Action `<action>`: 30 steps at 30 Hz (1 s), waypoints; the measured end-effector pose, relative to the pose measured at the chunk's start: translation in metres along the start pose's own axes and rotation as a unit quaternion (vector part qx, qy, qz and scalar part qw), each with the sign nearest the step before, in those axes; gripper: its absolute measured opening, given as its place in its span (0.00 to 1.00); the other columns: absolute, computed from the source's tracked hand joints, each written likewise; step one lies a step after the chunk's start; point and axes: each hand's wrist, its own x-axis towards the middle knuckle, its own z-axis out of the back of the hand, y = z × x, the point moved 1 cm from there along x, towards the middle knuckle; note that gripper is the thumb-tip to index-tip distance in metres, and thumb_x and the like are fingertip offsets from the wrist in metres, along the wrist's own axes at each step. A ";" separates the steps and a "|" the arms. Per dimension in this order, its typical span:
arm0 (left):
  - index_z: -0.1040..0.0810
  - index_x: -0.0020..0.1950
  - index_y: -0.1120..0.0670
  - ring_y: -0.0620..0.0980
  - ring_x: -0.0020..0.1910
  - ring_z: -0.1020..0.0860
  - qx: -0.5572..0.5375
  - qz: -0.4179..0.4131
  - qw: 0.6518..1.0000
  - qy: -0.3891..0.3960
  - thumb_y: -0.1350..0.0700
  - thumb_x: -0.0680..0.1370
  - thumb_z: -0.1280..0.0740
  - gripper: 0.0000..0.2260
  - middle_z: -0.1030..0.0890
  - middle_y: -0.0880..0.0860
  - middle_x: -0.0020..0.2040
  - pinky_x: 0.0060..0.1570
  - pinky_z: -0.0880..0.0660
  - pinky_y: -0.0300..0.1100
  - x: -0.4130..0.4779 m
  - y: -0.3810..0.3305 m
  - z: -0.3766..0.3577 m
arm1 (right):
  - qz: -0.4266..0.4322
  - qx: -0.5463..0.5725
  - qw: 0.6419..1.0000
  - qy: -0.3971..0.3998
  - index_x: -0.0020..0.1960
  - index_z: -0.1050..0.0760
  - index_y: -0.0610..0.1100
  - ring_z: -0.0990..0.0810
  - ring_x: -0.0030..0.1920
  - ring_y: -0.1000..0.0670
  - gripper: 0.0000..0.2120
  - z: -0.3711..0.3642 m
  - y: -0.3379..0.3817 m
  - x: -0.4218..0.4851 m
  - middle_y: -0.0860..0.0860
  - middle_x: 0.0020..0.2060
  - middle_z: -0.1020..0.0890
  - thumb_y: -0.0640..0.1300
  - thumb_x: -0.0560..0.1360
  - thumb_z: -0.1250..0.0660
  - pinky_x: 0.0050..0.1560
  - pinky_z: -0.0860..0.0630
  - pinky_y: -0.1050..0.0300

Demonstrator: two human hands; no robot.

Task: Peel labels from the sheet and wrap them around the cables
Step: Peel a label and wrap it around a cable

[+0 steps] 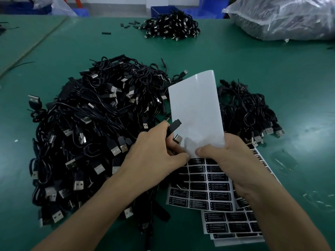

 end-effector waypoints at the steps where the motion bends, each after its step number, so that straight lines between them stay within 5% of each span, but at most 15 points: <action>1: 0.36 0.39 0.47 0.39 0.35 0.19 0.001 0.001 1.000 0.002 0.48 0.68 0.25 0.18 0.16 0.39 0.38 0.39 0.19 0.53 0.000 0.000 0.000 | -0.002 0.006 1.000 0.006 0.49 0.17 0.42 0.13 0.42 0.48 0.09 0.000 0.000 -0.001 0.46 0.42 0.13 0.32 0.73 0.31 0.42 0.17 0.56; 9: 0.34 0.39 0.47 0.39 0.35 0.19 0.013 0.010 1.000 0.004 0.51 0.68 0.26 0.16 0.16 0.41 0.38 0.40 0.19 0.54 0.000 0.001 0.000 | -0.020 0.033 0.999 0.025 0.49 0.17 0.39 0.13 0.43 0.41 0.09 0.000 0.002 -0.003 0.40 0.43 0.13 0.30 0.75 0.33 0.41 0.17 0.51; 30: 0.34 0.37 0.46 0.40 0.36 0.19 0.011 -0.001 1.000 -0.005 0.57 0.70 0.27 0.15 0.16 0.41 0.38 0.39 0.19 0.53 0.000 0.000 0.001 | -0.030 0.057 0.997 0.040 0.48 0.17 0.40 0.13 0.39 0.48 0.09 -0.001 0.002 -0.003 0.43 0.41 0.13 0.29 0.75 0.33 0.35 0.19 0.59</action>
